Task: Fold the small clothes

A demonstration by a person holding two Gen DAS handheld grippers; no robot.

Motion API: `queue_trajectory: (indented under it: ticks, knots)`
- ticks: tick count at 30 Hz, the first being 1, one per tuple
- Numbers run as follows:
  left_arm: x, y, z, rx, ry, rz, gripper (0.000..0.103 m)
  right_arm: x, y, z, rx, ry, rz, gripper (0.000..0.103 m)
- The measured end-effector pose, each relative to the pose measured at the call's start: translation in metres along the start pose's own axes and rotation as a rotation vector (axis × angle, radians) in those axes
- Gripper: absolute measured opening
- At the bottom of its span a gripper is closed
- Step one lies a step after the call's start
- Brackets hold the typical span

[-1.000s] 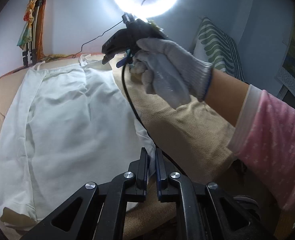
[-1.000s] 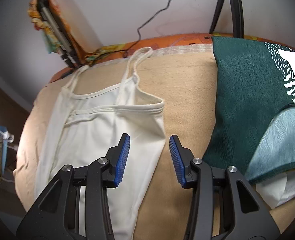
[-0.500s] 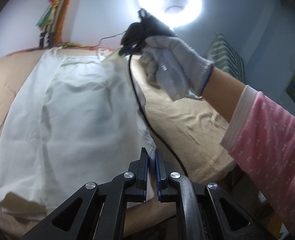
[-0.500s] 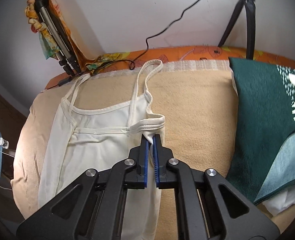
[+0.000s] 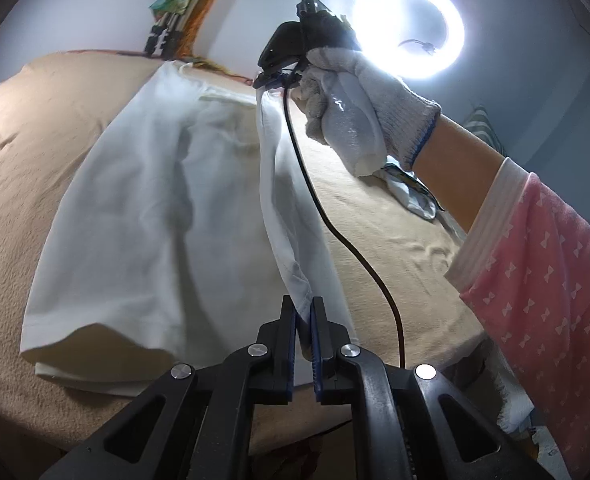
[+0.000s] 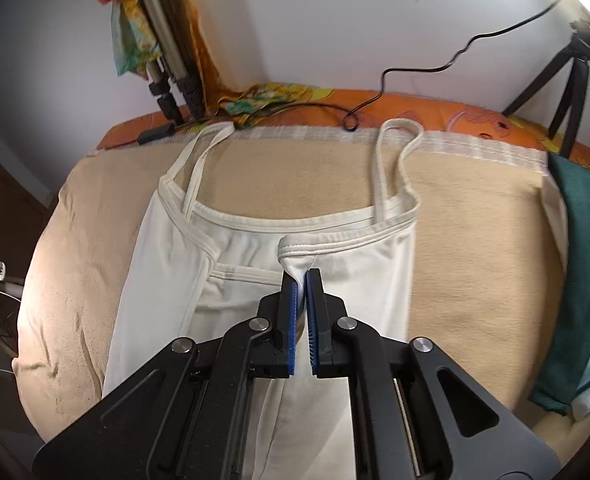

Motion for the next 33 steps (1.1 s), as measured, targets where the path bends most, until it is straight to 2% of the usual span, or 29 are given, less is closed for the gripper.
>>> queue_trajectory:
  ticks: [4, 5, 6, 7, 10, 11, 13, 15, 17, 22, 25, 28, 30, 33]
  knots:
    - [0.005, 0.001, -0.006, -0.012, -0.017, -0.009, 0.005, -0.001, 0.019, -0.013, -0.008, -0.013, -0.027, 0.006]
    - [0.006, 0.001, -0.006, -0.017, -0.017, -0.016, 0.009, -0.001, 0.022, -0.015, -0.010, -0.018, -0.035, 0.006]
    - [0.007, 0.001, -0.007, -0.020, -0.016, -0.024, 0.021, 0.000, 0.025, -0.017, -0.009, -0.022, -0.043, 0.006]
    - [0.008, 0.001, -0.007, -0.028, -0.021, -0.036, 0.038, 0.001, 0.028, -0.017, -0.013, -0.025, -0.050, 0.012]
    - [0.012, -0.008, -0.009, -0.024, -0.023, -0.029, 0.046, 0.005, 0.021, -0.017, -0.075, -0.019, -0.037, 0.041]
    - [0.013, -0.013, -0.008, -0.033, -0.015, -0.026, 0.047, 0.008, 0.014, -0.016, -0.091, -0.021, -0.021, 0.043]
    - [0.014, -0.023, -0.007, -0.042, 0.004, -0.021, 0.058, 0.015, -0.003, -0.010, -0.102, -0.022, 0.003, 0.043]
    - [0.012, -0.034, -0.008, -0.054, 0.037, -0.015, 0.061, 0.024, -0.022, -0.003, -0.130, -0.014, 0.021, 0.043]
    - [0.010, -0.047, -0.010, -0.100, 0.081, -0.003, 0.063, 0.037, -0.042, 0.007, -0.133, -0.007, 0.046, 0.043]
    - [-0.003, -0.078, -0.029, -0.199, 0.145, 0.021, 0.076, 0.100, -0.088, 0.025, -0.132, -0.019, 0.076, 0.043]
    - [-0.013, -0.093, -0.047, -0.254, 0.152, 0.023, 0.076, 0.145, -0.105, 0.029, -0.123, -0.039, 0.074, 0.043]
    - [-0.022, -0.099, -0.067, -0.237, 0.114, -0.010, 0.077, 0.190, -0.110, 0.030, -0.154, -0.031, 0.048, 0.043]
    - [-0.025, -0.098, -0.083, -0.194, 0.072, -0.047, 0.077, 0.219, -0.110, 0.026, -0.175, -0.018, 0.028, 0.043]
    - [-0.024, -0.091, -0.099, -0.152, 0.011, -0.096, 0.072, 0.257, -0.105, 0.025, -0.224, 0.016, -0.004, 0.043]
Point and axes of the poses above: each gripper's, at about its wrist camera, not at the fingertips, and y roughly the way its jaws point, z to its right, x to its underside, the point moved 4 cm from there along y, roughly the way its jaws point, and after that the axes turned 11 degrees about -z, right-handed, at the moved point
